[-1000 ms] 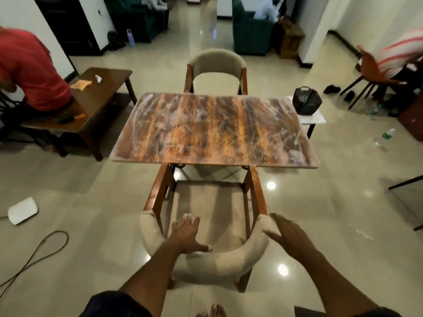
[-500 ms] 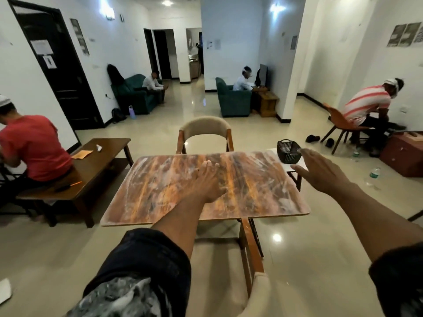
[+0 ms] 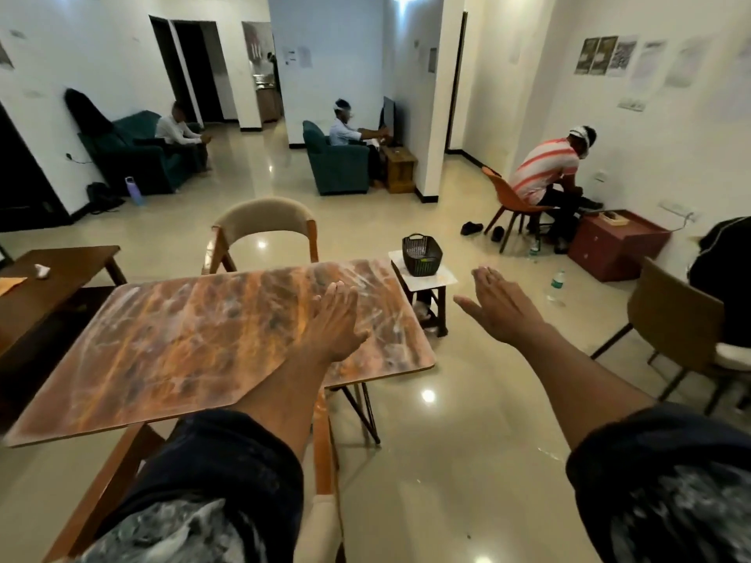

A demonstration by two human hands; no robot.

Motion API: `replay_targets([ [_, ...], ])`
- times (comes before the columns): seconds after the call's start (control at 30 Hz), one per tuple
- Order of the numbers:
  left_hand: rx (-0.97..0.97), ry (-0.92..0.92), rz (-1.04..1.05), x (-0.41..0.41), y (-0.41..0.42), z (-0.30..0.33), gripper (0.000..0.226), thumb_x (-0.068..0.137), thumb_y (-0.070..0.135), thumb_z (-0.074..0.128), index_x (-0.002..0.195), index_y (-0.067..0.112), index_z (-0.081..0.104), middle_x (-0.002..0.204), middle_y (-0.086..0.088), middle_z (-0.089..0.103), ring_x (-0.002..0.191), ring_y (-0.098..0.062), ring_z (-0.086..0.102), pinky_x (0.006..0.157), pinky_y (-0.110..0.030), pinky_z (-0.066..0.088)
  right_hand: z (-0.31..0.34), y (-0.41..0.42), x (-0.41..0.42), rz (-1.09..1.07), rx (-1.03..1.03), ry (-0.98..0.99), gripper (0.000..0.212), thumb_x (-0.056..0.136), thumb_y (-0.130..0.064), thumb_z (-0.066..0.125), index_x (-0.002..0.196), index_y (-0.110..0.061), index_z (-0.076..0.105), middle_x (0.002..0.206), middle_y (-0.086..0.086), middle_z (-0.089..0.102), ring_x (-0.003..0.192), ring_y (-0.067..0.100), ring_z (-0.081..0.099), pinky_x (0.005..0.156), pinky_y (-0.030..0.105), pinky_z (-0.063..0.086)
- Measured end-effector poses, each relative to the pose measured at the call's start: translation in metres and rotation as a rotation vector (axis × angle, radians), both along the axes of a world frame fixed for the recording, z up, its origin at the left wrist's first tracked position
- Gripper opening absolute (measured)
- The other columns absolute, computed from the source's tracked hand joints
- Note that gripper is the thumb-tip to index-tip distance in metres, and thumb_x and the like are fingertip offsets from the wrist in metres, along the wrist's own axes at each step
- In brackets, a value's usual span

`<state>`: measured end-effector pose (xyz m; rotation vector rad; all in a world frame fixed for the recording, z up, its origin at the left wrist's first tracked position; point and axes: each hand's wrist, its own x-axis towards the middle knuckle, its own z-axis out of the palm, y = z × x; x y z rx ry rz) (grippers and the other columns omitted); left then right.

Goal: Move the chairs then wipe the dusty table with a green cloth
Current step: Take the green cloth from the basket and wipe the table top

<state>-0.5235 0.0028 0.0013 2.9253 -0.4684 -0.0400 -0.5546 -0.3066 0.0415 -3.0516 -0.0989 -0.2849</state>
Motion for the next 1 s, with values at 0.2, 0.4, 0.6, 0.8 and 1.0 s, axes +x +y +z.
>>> replay_targets([
  [0.2,0.017,-0.012,-0.075,0.018,-0.081,-0.016,0.088,0.105,0.052,0.054,0.169,0.013,0.008,0.177,-0.015,0.007,0.165,-0.031,0.001,0.131,-0.053,0.007,-0.035,-0.072,0.0,-0.057,0.033,0.062,0.079,0.103,-0.064,0.03,0.152,-0.001,0.037,0.16,0.021,0.042,0.151,0.035,0.037,0.113,0.049,0.041],
  [0.4,0.048,0.03,-0.132,0.052,-0.143,-0.038,0.088,0.109,0.055,0.043,0.17,0.012,-0.004,0.178,-0.012,-0.009,0.165,-0.025,-0.01,0.133,-0.048,-0.001,-0.058,-0.124,0.023,-0.079,0.051,0.09,0.069,0.109,-0.056,0.039,0.149,0.0,0.039,0.161,0.023,0.039,0.153,0.037,0.034,0.116,0.05,0.038],
  [0.6,0.052,0.008,-0.15,0.115,-0.195,-0.053,0.089,0.108,0.055,0.048,0.17,0.012,0.001,0.178,-0.012,-0.002,0.166,-0.027,-0.005,0.132,-0.049,0.004,-0.072,-0.162,0.075,-0.1,0.054,0.102,0.069,0.11,-0.055,0.036,0.153,-0.001,0.034,0.167,0.023,0.031,0.158,0.036,0.027,0.121,0.048,0.033],
  [0.8,0.053,-0.046,-0.21,0.182,-0.253,-0.057,0.088,0.107,0.055,0.047,0.17,0.011,0.004,0.178,-0.013,0.0,0.166,-0.026,-0.003,0.131,-0.046,0.008,-0.08,-0.196,0.134,-0.124,0.034,0.152,0.068,0.111,-0.055,0.035,0.154,-0.002,0.033,0.169,0.022,0.029,0.159,0.034,0.025,0.122,0.047,0.032],
  [1.0,0.076,-0.049,-0.227,0.233,-0.296,-0.066,0.088,0.107,0.058,0.044,0.17,0.011,0.003,0.178,-0.015,0.001,0.166,-0.028,-0.001,0.132,-0.047,0.008,-0.083,-0.234,0.183,-0.147,0.034,0.149,0.066,0.11,-0.055,0.036,0.151,-0.002,0.035,0.167,0.022,0.03,0.158,0.035,0.026,0.12,0.048,0.034],
])
